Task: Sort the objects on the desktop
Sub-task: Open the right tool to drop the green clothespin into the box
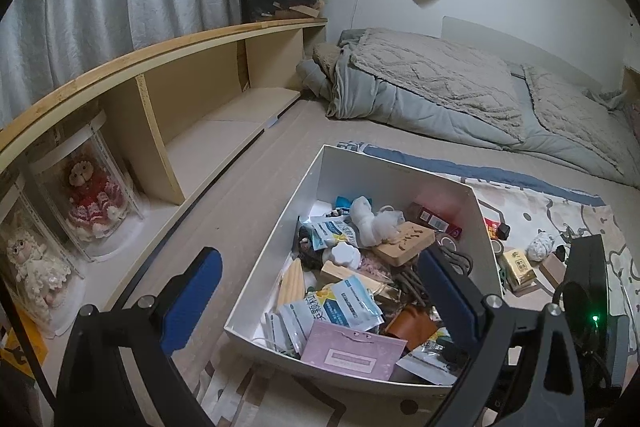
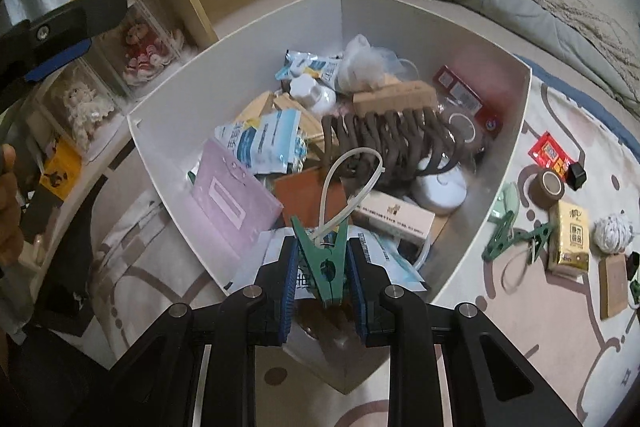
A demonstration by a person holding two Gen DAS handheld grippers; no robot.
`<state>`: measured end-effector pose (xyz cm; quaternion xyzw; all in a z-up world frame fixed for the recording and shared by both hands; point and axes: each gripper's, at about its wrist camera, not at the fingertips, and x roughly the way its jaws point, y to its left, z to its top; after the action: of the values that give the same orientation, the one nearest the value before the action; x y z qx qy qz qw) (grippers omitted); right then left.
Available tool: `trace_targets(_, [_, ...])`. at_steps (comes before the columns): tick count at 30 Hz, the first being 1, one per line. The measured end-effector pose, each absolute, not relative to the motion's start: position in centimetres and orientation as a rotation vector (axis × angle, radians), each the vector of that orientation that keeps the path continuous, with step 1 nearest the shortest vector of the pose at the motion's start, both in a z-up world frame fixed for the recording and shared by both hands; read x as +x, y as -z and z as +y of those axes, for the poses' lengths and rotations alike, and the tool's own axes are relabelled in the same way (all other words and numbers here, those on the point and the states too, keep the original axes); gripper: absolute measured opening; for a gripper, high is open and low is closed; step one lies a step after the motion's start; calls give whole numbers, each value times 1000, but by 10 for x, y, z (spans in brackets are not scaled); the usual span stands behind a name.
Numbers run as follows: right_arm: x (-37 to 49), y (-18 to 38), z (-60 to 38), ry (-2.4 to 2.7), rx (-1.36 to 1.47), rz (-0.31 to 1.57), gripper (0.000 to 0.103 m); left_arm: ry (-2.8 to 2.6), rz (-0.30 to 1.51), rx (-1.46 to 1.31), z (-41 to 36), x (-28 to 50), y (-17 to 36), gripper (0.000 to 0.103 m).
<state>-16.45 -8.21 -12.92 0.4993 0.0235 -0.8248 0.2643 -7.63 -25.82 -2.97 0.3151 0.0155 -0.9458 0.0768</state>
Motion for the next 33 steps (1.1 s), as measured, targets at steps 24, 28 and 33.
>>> trace_targets(24, [-162,108,-61,2260,1285,-93,25,2844,41,948,-256,-75,29,99])
trace_targets(28, [-162,100,-54,2283,1255,-115,25,2852,33,945,-253,-74,28,99])
trace_targets(33, [-159,88,-45,2363,1177,-95,25,2862,11,932,-247,-69,25,99])
